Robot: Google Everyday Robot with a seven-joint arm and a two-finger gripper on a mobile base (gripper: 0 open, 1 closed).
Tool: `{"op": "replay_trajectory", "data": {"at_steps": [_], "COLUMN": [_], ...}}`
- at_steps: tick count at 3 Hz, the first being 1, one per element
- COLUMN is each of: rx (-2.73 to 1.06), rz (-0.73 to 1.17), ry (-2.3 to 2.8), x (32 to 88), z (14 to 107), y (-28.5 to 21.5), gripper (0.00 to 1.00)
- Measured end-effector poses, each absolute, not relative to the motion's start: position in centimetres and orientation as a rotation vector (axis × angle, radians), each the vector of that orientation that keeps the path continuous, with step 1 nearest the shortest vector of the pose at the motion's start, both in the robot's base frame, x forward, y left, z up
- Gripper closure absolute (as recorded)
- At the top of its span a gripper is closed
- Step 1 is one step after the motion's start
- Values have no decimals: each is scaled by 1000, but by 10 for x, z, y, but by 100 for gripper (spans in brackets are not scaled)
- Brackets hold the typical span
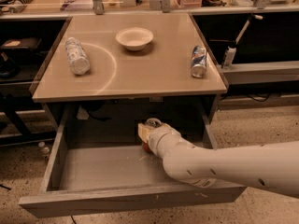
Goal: Place coke can into top drawer
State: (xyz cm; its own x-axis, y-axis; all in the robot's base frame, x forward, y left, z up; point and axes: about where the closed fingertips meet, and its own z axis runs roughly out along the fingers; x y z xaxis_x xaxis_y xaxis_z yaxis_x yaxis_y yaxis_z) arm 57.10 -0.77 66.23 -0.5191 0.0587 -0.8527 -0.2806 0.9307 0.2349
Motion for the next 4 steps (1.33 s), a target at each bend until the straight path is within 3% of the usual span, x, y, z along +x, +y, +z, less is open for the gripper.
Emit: {"op": "replay_trajectory", "data": {"at_steps": [2,4], "rx": [-119,-119], "rz": [426,426], "ry": [2064,2064], "x": [571,571], "z": [656,656], "y": [-7,-7], "gripper": [100,58]}}
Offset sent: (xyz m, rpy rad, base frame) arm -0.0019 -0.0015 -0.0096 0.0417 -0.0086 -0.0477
